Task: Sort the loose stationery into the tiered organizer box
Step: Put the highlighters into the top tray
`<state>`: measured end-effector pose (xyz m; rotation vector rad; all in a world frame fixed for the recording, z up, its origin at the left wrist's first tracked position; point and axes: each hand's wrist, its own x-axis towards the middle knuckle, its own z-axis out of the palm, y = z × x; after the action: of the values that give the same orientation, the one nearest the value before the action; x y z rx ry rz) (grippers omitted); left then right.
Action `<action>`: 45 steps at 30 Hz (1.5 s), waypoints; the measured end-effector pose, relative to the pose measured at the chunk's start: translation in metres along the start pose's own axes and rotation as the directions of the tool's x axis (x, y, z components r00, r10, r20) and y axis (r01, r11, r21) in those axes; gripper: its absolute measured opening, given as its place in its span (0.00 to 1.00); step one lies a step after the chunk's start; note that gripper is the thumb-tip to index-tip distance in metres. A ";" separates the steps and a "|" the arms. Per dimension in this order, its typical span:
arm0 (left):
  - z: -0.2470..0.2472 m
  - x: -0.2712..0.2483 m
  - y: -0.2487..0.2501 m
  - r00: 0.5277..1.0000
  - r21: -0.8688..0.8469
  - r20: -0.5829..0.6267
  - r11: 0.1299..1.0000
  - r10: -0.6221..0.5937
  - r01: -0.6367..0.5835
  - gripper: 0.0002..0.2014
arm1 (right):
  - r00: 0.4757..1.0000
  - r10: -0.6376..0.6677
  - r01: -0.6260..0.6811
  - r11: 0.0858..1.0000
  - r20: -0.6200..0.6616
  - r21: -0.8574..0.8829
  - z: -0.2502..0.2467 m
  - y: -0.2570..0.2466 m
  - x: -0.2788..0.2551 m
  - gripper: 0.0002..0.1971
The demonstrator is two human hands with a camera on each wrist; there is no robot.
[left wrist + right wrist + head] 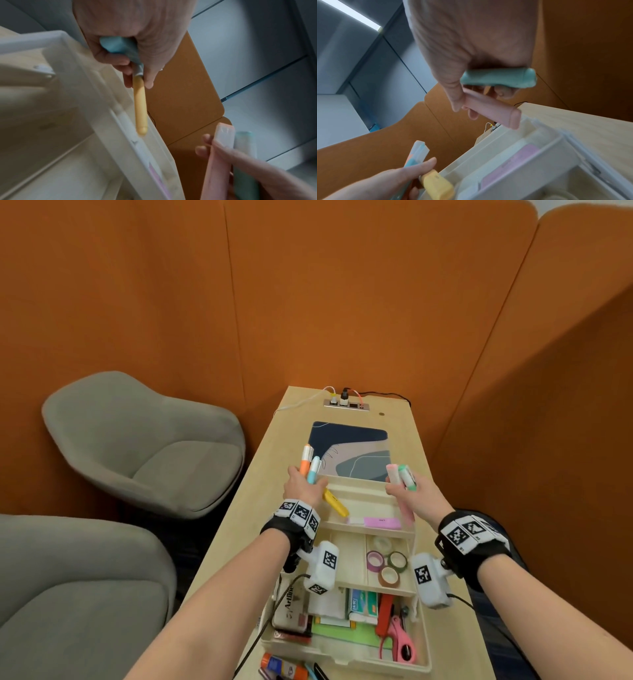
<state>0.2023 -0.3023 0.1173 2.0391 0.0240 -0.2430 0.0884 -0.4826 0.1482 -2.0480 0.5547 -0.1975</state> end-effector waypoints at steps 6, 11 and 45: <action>-0.001 0.000 -0.010 0.995 0.181 -0.026 0.979 0.095 -0.088 0.23 | 1.000 0.016 -0.016 0.999 -0.023 -0.028 0.006 0.000 0.016 0.10; -0.009 0.000 -0.023 0.983 0.347 0.038 0.920 0.182 -0.184 0.19 | 1.000 0.001 0.000 0.990 0.002 -0.143 0.011 -0.004 0.025 0.16; -0.035 0.013 -0.020 0.955 0.062 0.228 0.976 0.190 -0.209 0.14 | 0.995 0.026 0.015 0.905 0.092 -0.424 0.024 0.008 0.019 0.13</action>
<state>0.2179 -0.2630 0.1131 2.0706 -0.3351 -0.3470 0.1111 -0.4759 0.1268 -2.4644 0.5812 0.0314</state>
